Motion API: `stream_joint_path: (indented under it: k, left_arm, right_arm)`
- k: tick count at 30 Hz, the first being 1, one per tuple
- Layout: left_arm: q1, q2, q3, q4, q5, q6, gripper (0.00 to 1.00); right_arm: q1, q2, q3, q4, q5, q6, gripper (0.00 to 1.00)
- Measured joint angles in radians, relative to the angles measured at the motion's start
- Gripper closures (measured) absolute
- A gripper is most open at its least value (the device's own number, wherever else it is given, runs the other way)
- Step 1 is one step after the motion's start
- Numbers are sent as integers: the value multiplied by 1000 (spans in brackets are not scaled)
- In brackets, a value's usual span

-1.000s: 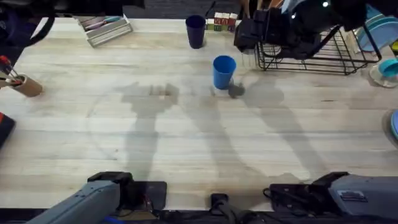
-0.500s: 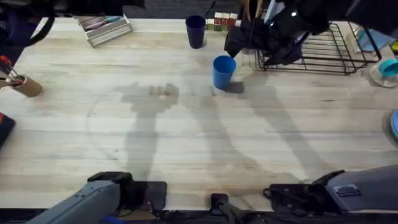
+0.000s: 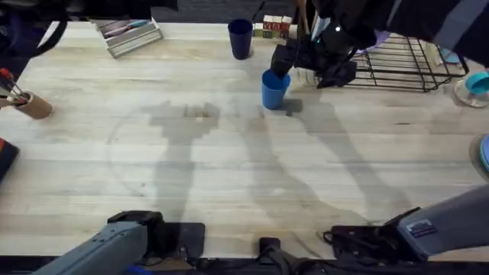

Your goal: Pick up the cup on the table and put them onto the rack.

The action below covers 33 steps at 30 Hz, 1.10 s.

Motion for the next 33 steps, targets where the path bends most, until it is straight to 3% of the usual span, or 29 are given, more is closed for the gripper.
stream_joint_path:
  k: [16,21,25,30,33]
  left_arm:
    - [0,0,0,0,0,0,7]
    - [0,0,0,0,0,0,7]
    - [0,0,0,0,0,0,7]
    - [0,0,0,0,0,0,7]
    - [0,0,0,0,0,0,7]
  right_arm:
    - [0,68,0,40,0,0,17]
    - [0,83,0,41,0,1,121]
    - [0,105,0,40,0,2,356]
    - [0,114,0,46,-2,8,919]
    - [0,113,8,62,-7,8,965]
